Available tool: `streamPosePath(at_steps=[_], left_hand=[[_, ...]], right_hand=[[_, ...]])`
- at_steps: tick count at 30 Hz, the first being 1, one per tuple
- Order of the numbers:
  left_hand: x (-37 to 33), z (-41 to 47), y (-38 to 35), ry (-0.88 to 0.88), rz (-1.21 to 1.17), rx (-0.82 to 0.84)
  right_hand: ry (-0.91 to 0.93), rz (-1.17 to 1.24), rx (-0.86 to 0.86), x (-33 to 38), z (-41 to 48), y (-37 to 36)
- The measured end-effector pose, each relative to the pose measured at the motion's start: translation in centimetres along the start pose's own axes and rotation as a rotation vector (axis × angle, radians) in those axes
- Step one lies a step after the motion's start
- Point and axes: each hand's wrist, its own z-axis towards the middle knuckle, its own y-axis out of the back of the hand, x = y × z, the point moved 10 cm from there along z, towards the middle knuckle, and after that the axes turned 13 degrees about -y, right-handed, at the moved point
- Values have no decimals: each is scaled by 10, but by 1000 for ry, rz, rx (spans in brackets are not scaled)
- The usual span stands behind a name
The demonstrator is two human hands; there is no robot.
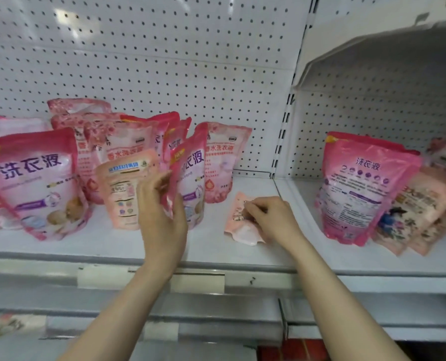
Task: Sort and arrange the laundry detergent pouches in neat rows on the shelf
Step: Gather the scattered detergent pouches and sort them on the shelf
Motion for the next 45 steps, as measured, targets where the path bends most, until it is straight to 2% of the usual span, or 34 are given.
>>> streamPosePath(at_steps=[3,6,8,10,13,15,17,20,22,25,27,33,36,38,40,42,45], left_hand=[[-2,-16,1,-24,92,42],[3,-23,-3,14,112,122],[3,-25,-2,6,96,145],[0,-28,-12,-33,27,243],[-4,-45,-54,-28,-120,585],[-4,-58,-79,25,-160,783],[-2,-65,-94,89,-154,892],[10,-68,-100,277,-235,873],[17,-68,-102,366,-284,818],[17,-69,-112,451,-379,808],[12,-70,-123,505,-463,806],[1,-72,-150,575,-513,822],[-10,-77,-162,567,-496,835],[-11,-79,-167,575,-464,795],[-9,-81,-167,601,-450,737],[-9,-84,-168,623,-459,689],[-14,-90,-168,645,-455,632]], right_hand=[[-122,-189,-108,-21,23,15],[-260,-417,17,-39,41,4],[-291,-462,88,-38,44,-3],[-333,-435,137,-35,43,-4],[-391,-331,192,-37,34,-10],[-444,-145,156,-45,29,-12],[-500,140,108,-55,23,-9],[-430,516,64,-44,11,8],[-317,642,49,-21,-2,29],[-150,725,-12,9,-22,59],[-105,789,-49,12,-31,70],[-142,933,-53,-22,-41,66],[-103,839,-65,-34,-44,74],[-51,689,-142,-39,-50,91],[23,595,-314,-48,-65,117],[37,585,-587,-73,-92,150],[-78,592,-1011,-132,-131,195]])
